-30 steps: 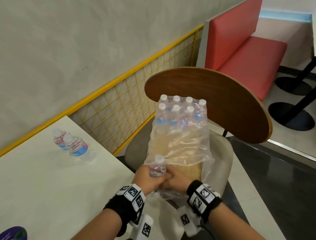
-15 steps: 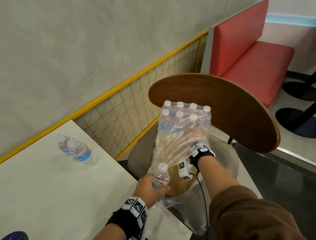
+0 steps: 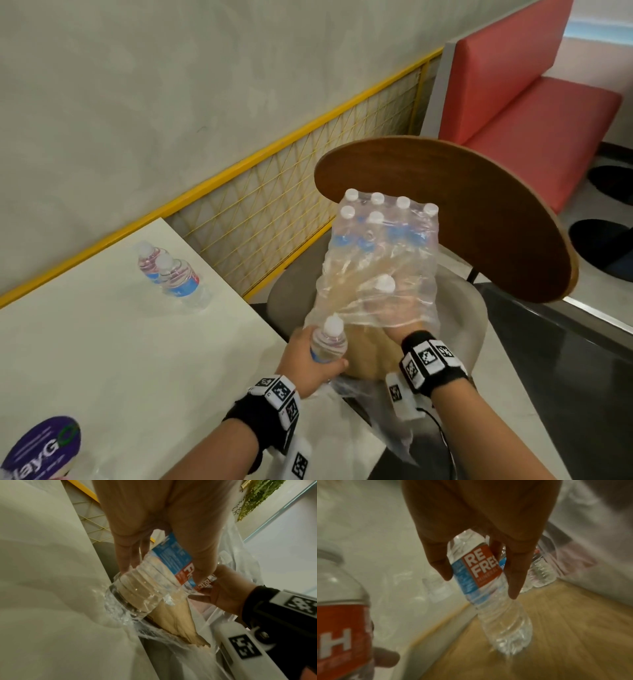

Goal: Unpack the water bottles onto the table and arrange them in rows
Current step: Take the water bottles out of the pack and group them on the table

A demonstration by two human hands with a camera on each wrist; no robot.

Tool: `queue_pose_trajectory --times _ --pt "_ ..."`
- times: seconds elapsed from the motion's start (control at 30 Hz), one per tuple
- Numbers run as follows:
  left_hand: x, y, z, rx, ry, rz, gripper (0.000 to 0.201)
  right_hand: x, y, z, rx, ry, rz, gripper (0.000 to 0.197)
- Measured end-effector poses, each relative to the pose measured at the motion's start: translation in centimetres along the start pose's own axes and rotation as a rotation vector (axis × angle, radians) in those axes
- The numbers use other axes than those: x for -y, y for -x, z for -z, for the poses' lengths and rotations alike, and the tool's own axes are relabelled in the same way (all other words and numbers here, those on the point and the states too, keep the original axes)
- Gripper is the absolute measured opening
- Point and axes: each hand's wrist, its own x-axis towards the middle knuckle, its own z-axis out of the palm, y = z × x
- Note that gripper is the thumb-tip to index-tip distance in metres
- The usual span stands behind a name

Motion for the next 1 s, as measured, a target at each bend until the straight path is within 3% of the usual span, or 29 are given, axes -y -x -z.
queue_pose_trajectory --times 0.1,0.2,0.43,0.53,0.63,0.73,1.0 --pt "1.1 0.9 0.9 -0.026 -0.015 -0.013 0.064 1.0 2.4 -0.2 -0.026 -0.143 0.082 0.053" --pt "2.6 3.0 2.6 -0.057 0.009 -0.003 0.058 2.0 5.3 0.0 0.045 -0.428 0.134 0.029" --pt "7.4 11.8 9.0 -0.038 -0.002 0.069 0.044 5.0 14.8 -3.4 0.394 -0.547 0.356 0.037" --pt "10.2 16.3 11.4 -0.057 -0.024 0.102 0.046 6.8 18.1 -6.8 0.571 -0.377 0.468 0.044" --pt "13.2 20.5 13.4 -0.051 -0.010 0.117 0.049 8.5 21.3 -11.2 0.636 -0.209 0.519 0.047" --pt "15.3 24.1 15.2 -0.095 -0.006 0.117 0.052 9.4 24.9 -15.9 0.635 -0.114 0.577 0.047" --pt "21.6 31.9 20.1 -0.320 0.065 0.195 0.054 11.6 35.2 -24.9 0.619 -0.067 0.535 0.063"
